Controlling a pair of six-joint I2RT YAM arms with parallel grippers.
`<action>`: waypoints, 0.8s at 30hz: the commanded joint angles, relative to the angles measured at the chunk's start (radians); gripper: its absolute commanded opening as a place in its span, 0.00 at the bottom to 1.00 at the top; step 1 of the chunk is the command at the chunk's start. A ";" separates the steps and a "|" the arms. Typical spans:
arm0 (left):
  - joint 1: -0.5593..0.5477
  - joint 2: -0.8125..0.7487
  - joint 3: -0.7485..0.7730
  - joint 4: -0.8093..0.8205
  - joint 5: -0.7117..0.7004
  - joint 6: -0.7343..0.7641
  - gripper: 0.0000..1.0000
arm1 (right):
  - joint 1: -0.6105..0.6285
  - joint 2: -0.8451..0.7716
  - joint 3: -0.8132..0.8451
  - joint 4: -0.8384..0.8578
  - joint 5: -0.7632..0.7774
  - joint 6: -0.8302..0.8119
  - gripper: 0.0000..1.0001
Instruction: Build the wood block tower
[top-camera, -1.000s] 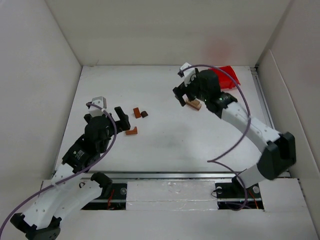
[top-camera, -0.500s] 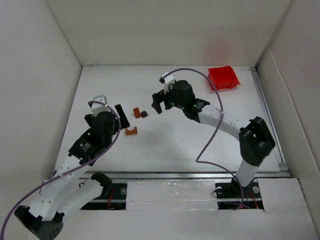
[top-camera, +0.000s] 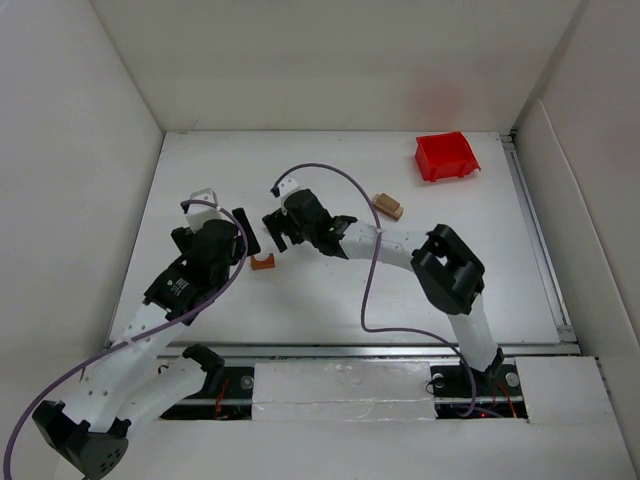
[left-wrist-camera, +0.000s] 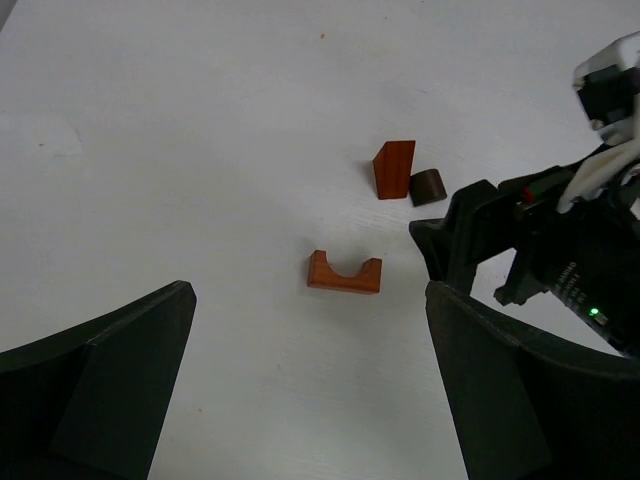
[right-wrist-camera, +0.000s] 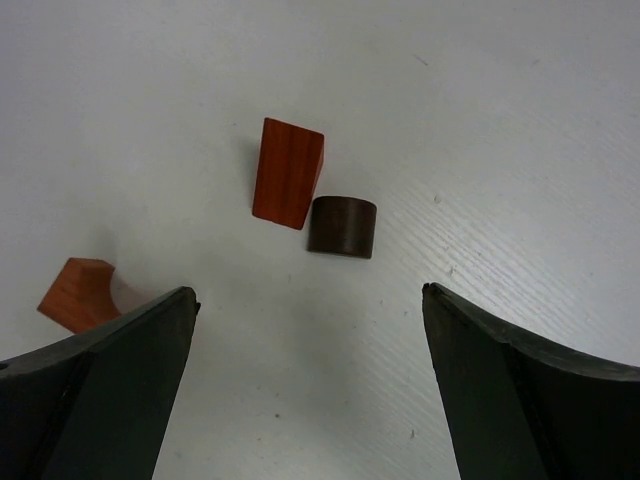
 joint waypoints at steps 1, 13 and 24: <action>0.004 -0.020 0.033 0.007 -0.014 -0.005 0.99 | 0.008 0.038 0.060 -0.005 0.061 0.010 0.98; 0.004 -0.014 0.027 0.028 0.022 0.022 0.99 | -0.033 0.236 0.272 -0.139 0.015 0.002 0.83; 0.004 0.004 0.027 0.037 0.040 0.038 0.99 | -0.051 0.320 0.415 -0.298 0.020 -0.013 0.55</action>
